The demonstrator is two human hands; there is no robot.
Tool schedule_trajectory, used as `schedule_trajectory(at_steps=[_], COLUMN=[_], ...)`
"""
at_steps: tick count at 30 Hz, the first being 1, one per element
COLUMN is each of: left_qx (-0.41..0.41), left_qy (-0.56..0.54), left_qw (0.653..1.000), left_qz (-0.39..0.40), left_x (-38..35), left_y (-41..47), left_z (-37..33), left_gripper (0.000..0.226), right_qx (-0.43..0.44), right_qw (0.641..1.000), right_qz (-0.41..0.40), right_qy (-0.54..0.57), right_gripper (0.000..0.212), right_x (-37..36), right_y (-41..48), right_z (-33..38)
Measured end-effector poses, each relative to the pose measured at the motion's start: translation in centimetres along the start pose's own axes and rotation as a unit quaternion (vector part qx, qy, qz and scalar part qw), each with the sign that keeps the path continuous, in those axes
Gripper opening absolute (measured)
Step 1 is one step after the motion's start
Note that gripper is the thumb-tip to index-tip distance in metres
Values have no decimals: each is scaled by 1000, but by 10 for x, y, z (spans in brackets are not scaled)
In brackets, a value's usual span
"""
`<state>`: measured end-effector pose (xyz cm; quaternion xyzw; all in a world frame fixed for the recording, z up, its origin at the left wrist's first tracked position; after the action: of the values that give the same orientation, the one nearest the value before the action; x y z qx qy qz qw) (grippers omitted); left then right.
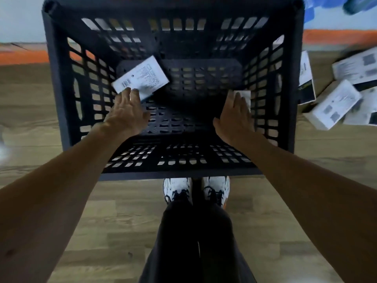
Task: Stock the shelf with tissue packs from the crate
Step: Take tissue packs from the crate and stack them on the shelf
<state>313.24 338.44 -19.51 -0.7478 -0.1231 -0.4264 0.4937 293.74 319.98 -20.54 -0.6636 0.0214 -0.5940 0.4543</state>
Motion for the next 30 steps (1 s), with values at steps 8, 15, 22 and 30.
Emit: schedule_trajectory(at_steps=[8,15,22,30], left_qx=[26,13,29,0], left_qy=[-13,-12,-36,71], left_qw=[997,996,999,996], left_qz=[73,92,19,-47], left_x=[-66,-71,-35,-31], left_y=[28,22,26,70], left_z=[12,3,13,18], left_gripper=[73,73,69,104], right_qx=[-83,45,31,-9], right_qw=[996,996,994,998], right_qz=[-41,-35,-98,-65], right_qy=[-3,67,38,-10], right_gripper=[81,69,70,109], right_x=[-38,-43,-27,-66], right_y=[16,16,19,44], right_z=[1,60,41,31])
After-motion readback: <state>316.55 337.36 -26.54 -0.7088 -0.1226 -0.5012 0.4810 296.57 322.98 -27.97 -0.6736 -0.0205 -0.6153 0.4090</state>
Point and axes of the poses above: each hand's wrist, its own y-axis towards the middle knuckle, its own x-axis out of the back of the hand, z = x × y, the point moved 10 cm from there along y, towards the middle knuckle, and after that the axes turned 4 degrees about -z, right-handed, at the moved point
